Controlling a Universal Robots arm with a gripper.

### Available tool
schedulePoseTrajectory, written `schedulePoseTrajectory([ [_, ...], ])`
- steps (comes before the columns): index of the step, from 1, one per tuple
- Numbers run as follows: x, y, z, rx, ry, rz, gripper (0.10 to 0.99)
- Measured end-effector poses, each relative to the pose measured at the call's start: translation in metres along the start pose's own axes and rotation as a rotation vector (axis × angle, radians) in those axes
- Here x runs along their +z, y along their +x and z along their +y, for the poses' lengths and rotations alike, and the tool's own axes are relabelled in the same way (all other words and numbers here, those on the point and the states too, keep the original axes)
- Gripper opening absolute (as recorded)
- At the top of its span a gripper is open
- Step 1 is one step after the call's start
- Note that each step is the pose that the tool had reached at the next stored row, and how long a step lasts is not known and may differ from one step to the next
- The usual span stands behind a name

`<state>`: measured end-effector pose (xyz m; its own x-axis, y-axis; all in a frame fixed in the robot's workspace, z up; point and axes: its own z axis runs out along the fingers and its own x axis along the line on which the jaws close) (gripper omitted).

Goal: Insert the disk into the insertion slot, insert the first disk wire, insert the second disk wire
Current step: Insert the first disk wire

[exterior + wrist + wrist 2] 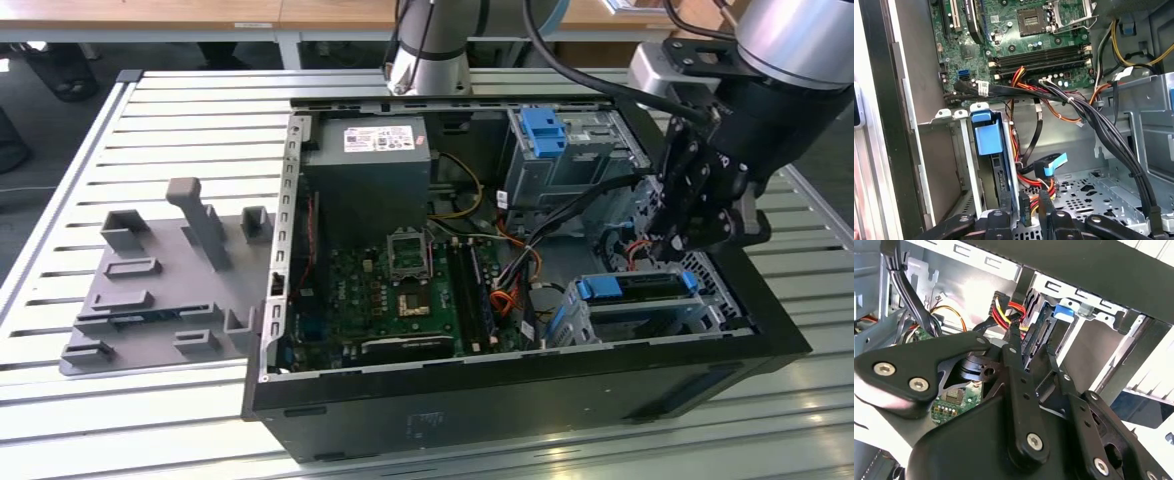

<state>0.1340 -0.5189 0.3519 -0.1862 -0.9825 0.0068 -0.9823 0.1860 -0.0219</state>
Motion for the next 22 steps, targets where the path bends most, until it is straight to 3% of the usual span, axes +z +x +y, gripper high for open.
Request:
schedulePoseTrajectory([
  [4,0.0015,-0.0004,-0.0015,0.006,0.000,0.0011,0.341],
  [6,0.0018,-0.0005,-0.0018,0.007,0.001,0.0038,0.216],
  [8,0.0019,-0.0005,-0.0020,0.007,0.001,0.0063,0.165],
  [12,0.0019,-0.0005,-0.0021,0.002,0.001,0.0070,0.165],
  [22,0.0029,-0.0005,-0.0021,-0.159,0.004,0.0052,0.165],
])
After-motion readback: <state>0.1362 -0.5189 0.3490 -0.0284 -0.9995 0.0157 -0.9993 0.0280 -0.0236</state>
